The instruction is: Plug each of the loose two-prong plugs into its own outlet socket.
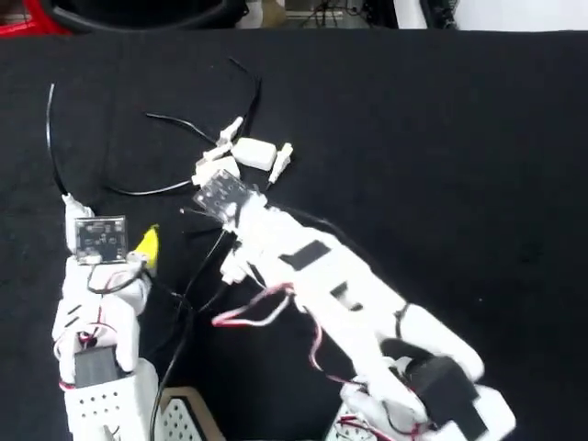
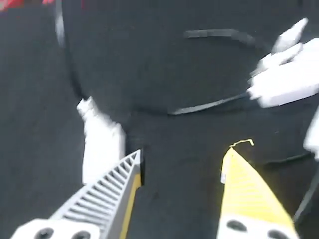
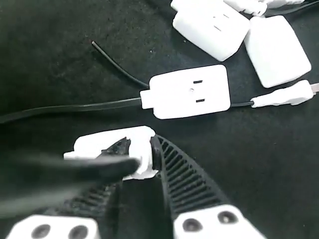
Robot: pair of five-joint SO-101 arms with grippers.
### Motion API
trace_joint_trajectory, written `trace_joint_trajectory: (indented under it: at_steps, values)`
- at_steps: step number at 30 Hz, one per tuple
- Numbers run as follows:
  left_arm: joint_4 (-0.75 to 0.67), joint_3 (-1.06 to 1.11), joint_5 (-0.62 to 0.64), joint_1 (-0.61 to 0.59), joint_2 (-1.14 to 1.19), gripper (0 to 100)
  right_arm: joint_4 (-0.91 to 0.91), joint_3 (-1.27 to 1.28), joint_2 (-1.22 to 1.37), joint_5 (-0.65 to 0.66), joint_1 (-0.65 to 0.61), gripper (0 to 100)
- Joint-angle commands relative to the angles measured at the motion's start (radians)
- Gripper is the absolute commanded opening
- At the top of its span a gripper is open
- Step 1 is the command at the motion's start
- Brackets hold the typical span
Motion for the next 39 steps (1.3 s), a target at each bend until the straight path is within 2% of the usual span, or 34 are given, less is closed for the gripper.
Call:
trace_joint_trajectory:
  at_steps: [1, 4, 8, 11, 19, 21, 23, 27, 33, 39]
  values:
    - [-0.103, -0.044, -0.002, 0.136, -0.002, 26, 0.17, -0.108, 0.174, 0.012, 0.026, 1.1]
    - [-0.157, -0.039, 0.008, 0.2, 0.0, 26, 0.267, -0.22, 0.262, 0.015, 0.06, 1.1]
    - [-0.164, -0.031, 0.069, 0.177, 0.0, 26, 0.354, -0.245, 0.285, 0.058, 0.081, 1.1]
    - [-0.166, -0.036, 0.072, 0.166, 0.0, 26, 0.371, -0.239, 0.283, 0.109, 0.084, 1.1]
    - [-0.16, -0.013, 0.069, 0.159, 0.002, 26, 0.371, -0.24, 0.285, 0.11, 0.081, 1.6]
    - [-0.16, -0.001, 0.069, 0.128, 0.002, 26, 0.377, -0.255, 0.285, 0.095, 0.081, 4.2]
    - [-0.16, 0.002, 0.069, 0.082, 0.002, 26, 0.414, -0.292, 0.28, 0.049, 0.081, 12.3]
    - [-0.153, 0.002, 0.074, -0.015, 0.002, 26, 0.601, -0.41, 0.194, -0.002, 0.081, 26.8]
    - [-0.046, -0.022, 0.069, -0.12, 0.0, 26, 0.778, -0.455, -0.002, -0.038, 0.086, 26.8]
    - [-0.008, -0.025, 0.069, -0.223, 0.0, 26, 0.98, -0.524, -0.248, -0.041, 0.081, 26.5]
